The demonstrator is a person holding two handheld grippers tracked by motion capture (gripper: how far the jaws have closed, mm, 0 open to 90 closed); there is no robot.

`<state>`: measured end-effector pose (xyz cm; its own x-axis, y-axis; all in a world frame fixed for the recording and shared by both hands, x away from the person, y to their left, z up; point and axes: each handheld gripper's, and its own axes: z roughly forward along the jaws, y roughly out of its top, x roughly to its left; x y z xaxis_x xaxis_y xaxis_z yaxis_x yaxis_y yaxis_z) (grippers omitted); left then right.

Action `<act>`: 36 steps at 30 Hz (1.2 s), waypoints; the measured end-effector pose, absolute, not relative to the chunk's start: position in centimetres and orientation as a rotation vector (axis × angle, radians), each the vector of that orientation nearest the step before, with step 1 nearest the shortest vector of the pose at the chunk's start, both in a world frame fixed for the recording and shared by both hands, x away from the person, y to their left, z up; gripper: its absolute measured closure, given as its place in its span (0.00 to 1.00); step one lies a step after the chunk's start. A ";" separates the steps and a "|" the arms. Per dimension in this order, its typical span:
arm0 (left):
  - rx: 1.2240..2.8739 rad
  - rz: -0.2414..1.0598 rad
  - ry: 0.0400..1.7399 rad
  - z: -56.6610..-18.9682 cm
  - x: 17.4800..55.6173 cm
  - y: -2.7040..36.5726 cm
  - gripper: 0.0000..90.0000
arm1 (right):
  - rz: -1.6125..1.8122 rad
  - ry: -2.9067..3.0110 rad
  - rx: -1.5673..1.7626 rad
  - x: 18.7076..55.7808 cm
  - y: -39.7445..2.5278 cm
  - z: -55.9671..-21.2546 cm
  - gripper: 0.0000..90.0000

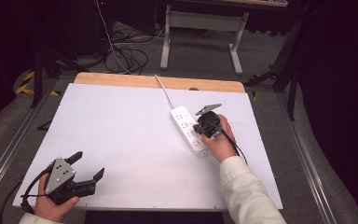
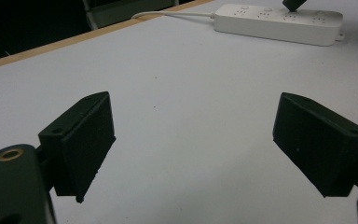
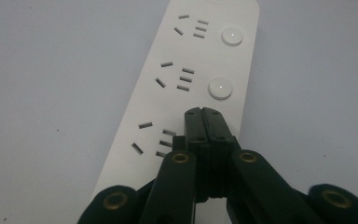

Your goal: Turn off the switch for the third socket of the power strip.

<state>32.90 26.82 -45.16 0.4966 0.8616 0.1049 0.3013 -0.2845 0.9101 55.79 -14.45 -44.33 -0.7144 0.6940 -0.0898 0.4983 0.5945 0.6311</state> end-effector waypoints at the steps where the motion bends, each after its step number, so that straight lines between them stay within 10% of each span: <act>1: 1.826 0.770 0.973 -45.2 32.9 26.8 0.15 | 0.858 2.489 0.969 55.7 -14.5 -44.3 1.00; 29: 1.827 0.766 0.974 -45.2 33.0 26.7 0.15 | 1.020 2.409 0.911 53.4 -15.2 -40.2 0.98; 36: 1.827 0.767 0.975 -45.2 33.0 26.8 0.15 | 1.077 2.379 0.913 53.1 -15.4 -39.8 0.72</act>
